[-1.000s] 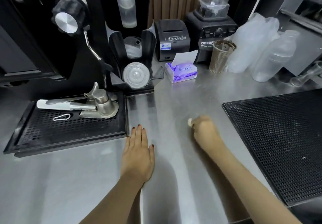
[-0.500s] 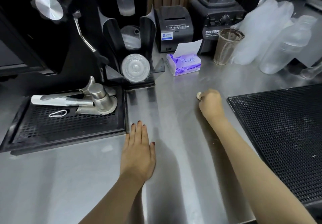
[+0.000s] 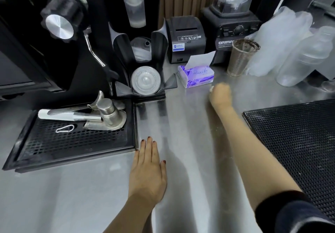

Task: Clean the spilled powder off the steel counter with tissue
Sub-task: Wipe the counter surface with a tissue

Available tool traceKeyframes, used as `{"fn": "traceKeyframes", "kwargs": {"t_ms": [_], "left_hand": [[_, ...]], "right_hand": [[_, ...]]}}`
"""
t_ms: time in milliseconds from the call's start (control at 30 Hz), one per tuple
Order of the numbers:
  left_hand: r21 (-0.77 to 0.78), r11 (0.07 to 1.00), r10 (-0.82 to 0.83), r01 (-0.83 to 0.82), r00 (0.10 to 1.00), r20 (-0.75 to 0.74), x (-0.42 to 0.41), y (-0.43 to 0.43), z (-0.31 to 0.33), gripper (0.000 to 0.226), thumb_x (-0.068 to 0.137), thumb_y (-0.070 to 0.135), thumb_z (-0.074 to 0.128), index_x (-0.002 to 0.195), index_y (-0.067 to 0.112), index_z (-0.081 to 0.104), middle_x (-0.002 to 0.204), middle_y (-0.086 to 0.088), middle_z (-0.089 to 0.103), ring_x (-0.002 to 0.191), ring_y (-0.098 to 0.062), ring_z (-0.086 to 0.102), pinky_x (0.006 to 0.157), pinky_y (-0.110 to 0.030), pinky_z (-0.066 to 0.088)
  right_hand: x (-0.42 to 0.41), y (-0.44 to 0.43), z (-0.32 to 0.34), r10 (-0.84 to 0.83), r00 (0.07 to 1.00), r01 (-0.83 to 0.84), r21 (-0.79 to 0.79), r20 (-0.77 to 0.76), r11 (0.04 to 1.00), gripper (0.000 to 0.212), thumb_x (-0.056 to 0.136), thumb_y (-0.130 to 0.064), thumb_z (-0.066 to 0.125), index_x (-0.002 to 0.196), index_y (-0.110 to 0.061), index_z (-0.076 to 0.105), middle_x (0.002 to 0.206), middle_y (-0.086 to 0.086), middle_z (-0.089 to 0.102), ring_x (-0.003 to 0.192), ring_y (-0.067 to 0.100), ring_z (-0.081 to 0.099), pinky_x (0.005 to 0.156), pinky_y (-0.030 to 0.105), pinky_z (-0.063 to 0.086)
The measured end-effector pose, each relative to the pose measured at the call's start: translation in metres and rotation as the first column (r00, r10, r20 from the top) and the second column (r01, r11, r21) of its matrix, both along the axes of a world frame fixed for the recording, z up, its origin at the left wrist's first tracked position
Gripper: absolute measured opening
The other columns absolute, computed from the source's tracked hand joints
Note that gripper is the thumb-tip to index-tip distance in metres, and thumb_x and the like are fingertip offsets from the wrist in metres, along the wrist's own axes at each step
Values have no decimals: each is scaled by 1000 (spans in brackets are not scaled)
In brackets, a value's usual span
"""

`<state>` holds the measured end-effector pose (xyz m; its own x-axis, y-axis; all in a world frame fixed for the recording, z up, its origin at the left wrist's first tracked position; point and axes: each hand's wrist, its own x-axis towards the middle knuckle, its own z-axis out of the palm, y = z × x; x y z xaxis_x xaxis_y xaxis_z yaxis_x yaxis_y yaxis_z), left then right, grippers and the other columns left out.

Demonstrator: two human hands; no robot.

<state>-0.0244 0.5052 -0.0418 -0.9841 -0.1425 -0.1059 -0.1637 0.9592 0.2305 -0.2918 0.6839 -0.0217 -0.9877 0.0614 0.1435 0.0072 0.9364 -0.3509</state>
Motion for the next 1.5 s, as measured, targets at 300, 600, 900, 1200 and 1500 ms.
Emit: {"fn": "traceKeyframes", "kwargs": {"t_ms": [300,600,900,1200,1500], "left_hand": [[-36,999,-10,10,1000,2,-1,-2,0,73,75,40,-19,142,11,-18,153,-2,-21,140,-17,-22,115,-31,-12],[-29,999,16,-16,1000,-14,-1,2,2,57,98,31,12,145,8,-10,155,-6,-16,142,-20,-16,118,-36,-4],[219,969,-79,117,982,-171,26,-15,6,45,97,21,32,141,13,32,153,1,23,142,-12,13,115,-21,3],[-30,999,10,-13,996,-88,104,-114,2,85,73,54,-12,147,18,10,156,6,4,144,-12,-1,112,-27,-6],[-38,995,93,-95,994,-61,109,-124,-1,86,73,54,-15,147,15,3,156,4,-5,143,-13,-8,116,-35,-4]], "right_hand": [[106,12,-12,418,898,-417,38,-134,908,16,65,7,50,57,4,64,58,21,62,55,36,62,50,28,50],[216,-24,-31,392,895,-413,-61,-214,909,14,53,9,59,50,-5,58,52,13,58,48,28,57,59,27,33],[209,34,-7,-15,999,11,-101,-41,995,10,65,17,56,58,10,61,68,32,60,65,44,59,60,42,48],[331,-56,-40,611,779,-620,-29,-138,784,29,46,10,73,55,-14,59,57,0,58,56,17,55,51,17,39],[220,-69,-25,218,974,-222,-77,-66,972,15,61,10,50,55,6,63,61,26,65,57,34,64,58,32,54]]}}
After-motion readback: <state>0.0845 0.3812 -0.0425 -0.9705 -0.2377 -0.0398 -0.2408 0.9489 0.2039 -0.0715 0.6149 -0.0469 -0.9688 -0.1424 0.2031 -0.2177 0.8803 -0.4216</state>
